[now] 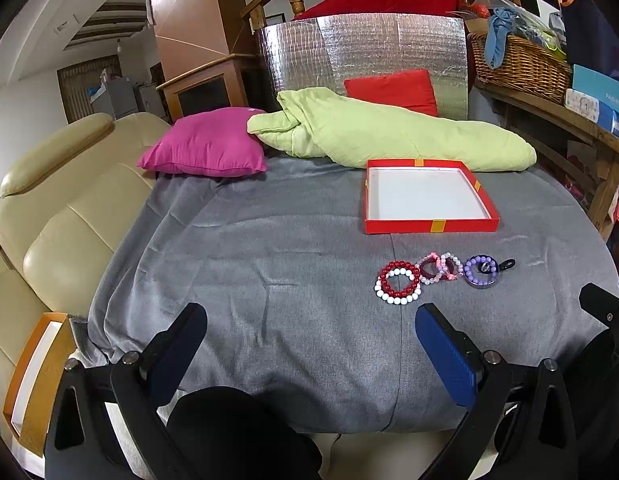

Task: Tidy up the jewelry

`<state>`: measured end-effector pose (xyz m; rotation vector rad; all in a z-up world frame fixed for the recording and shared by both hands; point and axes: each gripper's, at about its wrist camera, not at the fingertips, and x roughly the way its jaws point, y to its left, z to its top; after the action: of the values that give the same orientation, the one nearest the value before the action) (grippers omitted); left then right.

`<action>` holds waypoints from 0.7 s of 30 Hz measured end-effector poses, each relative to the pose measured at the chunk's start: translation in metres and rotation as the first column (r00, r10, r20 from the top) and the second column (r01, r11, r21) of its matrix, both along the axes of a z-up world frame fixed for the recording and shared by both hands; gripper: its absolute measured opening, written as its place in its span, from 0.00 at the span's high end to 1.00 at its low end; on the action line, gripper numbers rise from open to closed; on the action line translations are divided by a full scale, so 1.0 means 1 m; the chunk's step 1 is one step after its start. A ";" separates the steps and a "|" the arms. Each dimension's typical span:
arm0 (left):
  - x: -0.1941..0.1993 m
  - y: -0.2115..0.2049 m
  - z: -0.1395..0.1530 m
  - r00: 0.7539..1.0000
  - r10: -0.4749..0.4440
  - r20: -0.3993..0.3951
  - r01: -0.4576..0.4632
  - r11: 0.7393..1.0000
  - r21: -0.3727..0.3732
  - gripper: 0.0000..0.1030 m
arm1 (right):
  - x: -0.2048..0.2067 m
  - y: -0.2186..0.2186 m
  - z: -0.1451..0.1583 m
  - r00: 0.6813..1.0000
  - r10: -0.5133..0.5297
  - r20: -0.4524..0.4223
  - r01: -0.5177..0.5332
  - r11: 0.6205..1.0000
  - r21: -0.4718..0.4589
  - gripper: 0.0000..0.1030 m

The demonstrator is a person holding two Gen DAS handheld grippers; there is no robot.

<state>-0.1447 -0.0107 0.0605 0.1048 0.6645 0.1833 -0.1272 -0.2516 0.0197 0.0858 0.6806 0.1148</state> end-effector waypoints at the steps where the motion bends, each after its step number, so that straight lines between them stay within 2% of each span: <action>1: 0.000 0.000 0.000 1.000 -0.001 -0.001 0.001 1.000 0.001 0.00 | 0.001 -0.001 0.000 1.000 -0.002 0.001 0.002 1.000 0.001 0.00; 5: 0.001 0.000 -0.001 1.000 -0.002 -0.005 0.002 1.000 0.005 0.00 | 0.000 -0.004 0.001 0.999 -0.004 0.032 0.004 1.000 0.011 0.00; 21: 0.008 0.001 -0.007 1.000 -0.004 -0.022 0.004 1.000 0.014 0.00 | 0.012 -0.003 -0.001 1.000 -0.006 -0.004 0.006 1.000 -0.001 0.00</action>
<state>-0.1366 -0.0098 0.0538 0.1215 0.6850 0.1829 -0.1156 -0.2546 0.0191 0.0869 0.6844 0.1085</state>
